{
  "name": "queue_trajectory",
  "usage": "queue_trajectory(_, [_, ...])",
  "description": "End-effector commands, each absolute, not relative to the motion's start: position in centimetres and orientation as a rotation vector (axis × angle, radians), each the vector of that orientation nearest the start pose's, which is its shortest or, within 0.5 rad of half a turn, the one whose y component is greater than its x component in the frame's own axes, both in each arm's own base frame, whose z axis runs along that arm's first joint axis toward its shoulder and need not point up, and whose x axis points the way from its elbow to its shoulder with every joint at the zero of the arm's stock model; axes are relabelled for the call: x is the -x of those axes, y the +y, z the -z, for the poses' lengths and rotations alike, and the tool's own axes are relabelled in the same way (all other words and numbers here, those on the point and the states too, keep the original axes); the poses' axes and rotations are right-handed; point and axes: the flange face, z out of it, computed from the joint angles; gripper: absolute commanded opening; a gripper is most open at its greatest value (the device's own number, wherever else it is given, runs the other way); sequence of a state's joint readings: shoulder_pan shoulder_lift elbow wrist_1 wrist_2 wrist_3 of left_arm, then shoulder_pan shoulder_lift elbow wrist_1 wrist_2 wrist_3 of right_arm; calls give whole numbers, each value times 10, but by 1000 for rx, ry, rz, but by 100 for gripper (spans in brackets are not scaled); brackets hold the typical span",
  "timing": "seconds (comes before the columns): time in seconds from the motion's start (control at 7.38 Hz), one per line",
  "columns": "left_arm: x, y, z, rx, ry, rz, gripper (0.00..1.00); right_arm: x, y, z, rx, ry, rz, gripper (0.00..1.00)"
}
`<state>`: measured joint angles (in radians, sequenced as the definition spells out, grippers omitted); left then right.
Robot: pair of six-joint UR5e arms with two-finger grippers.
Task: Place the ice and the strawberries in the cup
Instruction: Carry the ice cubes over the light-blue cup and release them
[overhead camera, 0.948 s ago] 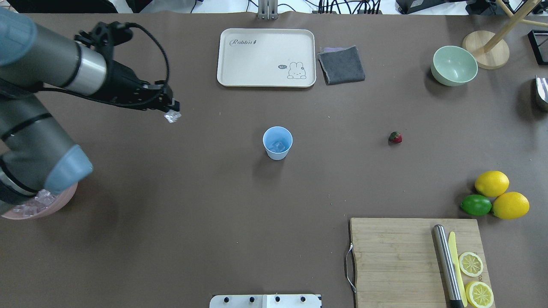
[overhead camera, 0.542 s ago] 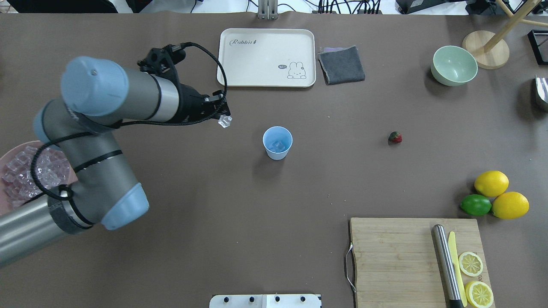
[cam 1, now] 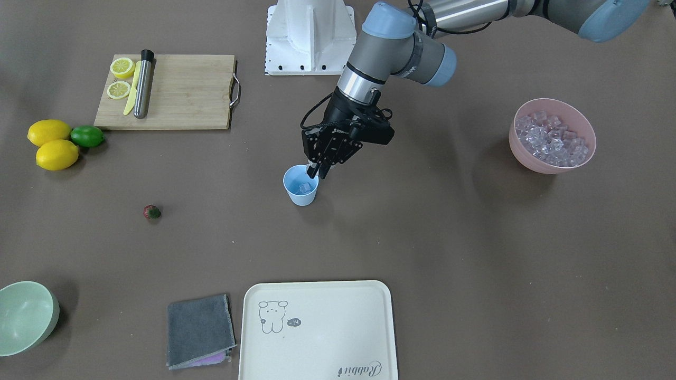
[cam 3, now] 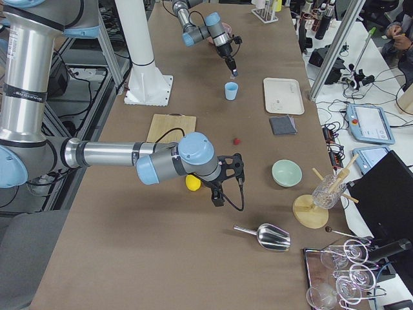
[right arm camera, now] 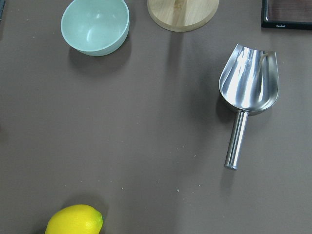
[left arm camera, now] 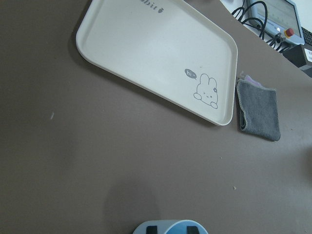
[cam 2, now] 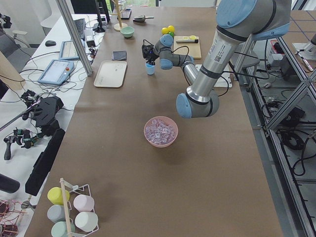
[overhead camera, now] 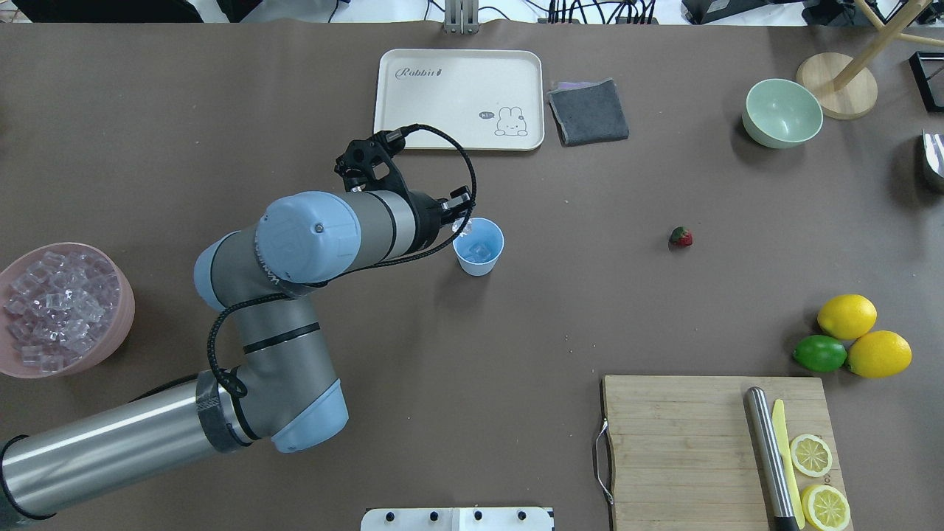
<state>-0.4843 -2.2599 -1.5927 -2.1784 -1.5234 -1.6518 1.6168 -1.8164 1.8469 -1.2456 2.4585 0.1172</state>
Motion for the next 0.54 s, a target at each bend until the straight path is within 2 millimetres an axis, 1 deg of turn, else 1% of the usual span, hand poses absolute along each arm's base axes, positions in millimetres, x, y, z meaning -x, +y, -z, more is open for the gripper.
queue_trajectory(0.0, [-561, -449, -156, -328, 1297, 553, 0, -74, -400, -588, -296, -890, 6, 100])
queue_trajectory(0.14, [-567, -446, -149, -347, 1299, 560, 0, -74, -400, -588, -295, -894, 5, 100])
queue_trajectory(0.41, [-569, -445, -151, -346, 1293, 548, 0, -74, -400, -589, -292, -895, 4, 100])
